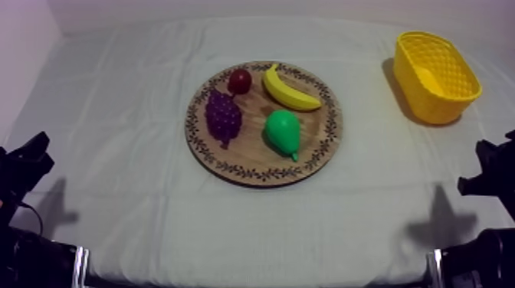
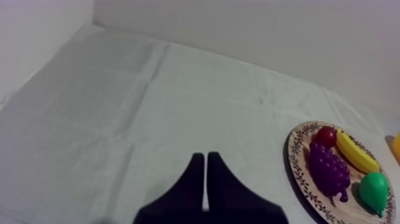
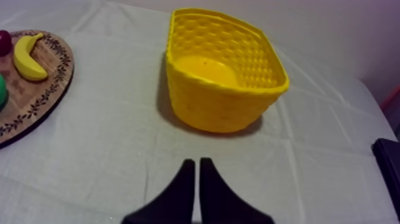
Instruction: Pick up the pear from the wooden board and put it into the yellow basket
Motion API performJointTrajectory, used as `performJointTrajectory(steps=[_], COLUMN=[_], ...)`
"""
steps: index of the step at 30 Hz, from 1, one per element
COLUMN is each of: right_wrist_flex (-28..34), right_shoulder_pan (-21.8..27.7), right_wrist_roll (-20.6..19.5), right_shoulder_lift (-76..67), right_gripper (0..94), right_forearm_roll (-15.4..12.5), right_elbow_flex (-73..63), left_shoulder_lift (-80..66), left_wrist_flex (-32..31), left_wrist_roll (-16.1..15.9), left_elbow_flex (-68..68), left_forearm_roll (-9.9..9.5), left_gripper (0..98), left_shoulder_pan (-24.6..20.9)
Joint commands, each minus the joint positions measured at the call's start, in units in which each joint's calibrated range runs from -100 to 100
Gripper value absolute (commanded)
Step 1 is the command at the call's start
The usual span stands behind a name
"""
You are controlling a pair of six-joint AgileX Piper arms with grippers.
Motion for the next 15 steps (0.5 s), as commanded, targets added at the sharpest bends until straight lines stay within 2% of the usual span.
performJointTrajectory(steps=[1, 15], right_wrist_flex=[-0.02, -0.05], right_shoulder_pan=[-0.04, 0.27], right_wrist_roll=[-0.57, -2.82], right_shoulder_lift=[0.01, 0.01], right_gripper=[0.5, 0.5], right_forearm_roll=[-0.02, -0.14], right_elbow_flex=[0.04, 0.04], left_shoulder_lift=[0.0, 0.0], left_wrist_flex=[-0.01, -0.01], left_wrist_roll=[-0.03, 0.02], left_elbow_flex=[0.03, 0.03], left_forearm_roll=[0.01, 0.01], left_gripper=[0.1, 0.1], left_shoulder_pan=[-0.01, -0.01])
